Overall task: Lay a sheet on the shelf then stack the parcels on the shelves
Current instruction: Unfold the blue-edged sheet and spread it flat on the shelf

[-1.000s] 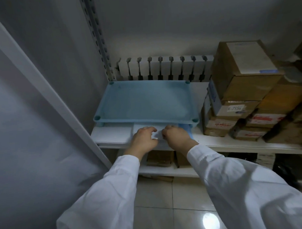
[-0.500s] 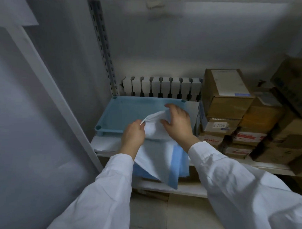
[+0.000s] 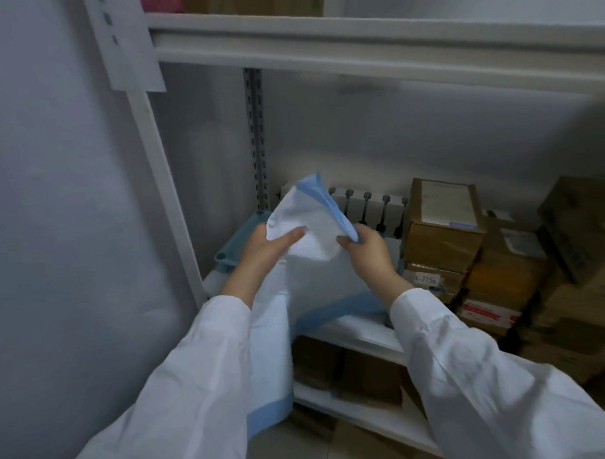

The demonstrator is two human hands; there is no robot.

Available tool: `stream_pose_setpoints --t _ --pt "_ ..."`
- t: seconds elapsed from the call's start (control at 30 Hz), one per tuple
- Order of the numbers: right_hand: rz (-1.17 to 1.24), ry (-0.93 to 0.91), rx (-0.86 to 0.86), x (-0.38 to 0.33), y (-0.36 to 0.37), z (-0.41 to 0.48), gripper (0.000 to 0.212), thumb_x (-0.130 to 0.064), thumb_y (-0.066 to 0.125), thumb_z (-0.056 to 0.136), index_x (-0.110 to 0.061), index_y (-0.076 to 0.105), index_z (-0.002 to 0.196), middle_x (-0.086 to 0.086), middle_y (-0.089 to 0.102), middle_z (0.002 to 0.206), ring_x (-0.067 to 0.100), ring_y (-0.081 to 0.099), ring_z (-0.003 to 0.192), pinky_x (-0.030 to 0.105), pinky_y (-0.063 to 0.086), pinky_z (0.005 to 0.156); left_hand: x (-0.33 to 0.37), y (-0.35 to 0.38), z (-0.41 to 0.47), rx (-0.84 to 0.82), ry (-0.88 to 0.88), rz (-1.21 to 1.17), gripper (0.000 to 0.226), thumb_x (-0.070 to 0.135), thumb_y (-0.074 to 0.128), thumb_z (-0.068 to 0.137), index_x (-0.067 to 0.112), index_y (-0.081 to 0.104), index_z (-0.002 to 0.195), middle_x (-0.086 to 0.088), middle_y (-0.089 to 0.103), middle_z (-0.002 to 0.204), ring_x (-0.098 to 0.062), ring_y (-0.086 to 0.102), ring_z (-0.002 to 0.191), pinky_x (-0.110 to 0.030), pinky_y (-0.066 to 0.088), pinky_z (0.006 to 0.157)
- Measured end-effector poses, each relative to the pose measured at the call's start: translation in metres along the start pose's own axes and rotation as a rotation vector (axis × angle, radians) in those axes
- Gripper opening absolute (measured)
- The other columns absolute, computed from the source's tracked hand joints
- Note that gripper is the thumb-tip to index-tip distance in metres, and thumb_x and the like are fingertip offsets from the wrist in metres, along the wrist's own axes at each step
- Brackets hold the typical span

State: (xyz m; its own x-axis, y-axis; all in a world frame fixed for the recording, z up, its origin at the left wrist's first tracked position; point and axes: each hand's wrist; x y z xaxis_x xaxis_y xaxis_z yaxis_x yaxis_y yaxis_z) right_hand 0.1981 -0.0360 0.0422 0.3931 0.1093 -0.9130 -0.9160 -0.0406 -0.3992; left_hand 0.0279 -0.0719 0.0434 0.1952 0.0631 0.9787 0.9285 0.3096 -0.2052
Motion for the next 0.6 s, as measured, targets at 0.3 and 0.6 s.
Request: stream_pose_setpoints --t 0.3,0.6 --pt "-0.091 -0.198 0.148 -0.03 0.007 -0.012 0.076 -0.021 0.073 0.08 -0.021 0.03 0.144 0.006 0.036 0.148 0.025 0.028 0.137 0.041 0.028 0.112 -0.013 0.0 -0.014 0.144 -0.262 -0.257 0.074 0.058 0.062 0.074 0.002 0.055 0.122 -0.014 0.065 0.115 -0.029 0.062 0.101 -0.037 0.046 0.097" --pt "0.242 0.511 -0.222 -0.007 0.032 -0.004 0.13 -0.07 0.08 0.047 -0.02 0.019 0.149 0.007 0.024 0.155 0.034 0.031 0.138 0.048 0.029 0.112 0.006 -0.019 0.021 0.096 -0.352 -1.117 0.045 0.043 0.045 0.096 0.012 0.053 0.128 -0.011 0.065 0.111 -0.029 0.06 0.095 -0.045 0.043 0.087"
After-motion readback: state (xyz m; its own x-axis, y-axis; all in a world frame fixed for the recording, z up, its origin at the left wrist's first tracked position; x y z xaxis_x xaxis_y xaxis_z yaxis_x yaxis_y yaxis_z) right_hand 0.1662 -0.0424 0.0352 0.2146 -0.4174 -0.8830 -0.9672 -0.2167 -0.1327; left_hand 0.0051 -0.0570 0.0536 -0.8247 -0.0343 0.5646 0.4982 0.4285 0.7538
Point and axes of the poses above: each hand's wrist, its own z-axis towards the middle knuckle, its own y-axis out of the palm, x = y × z
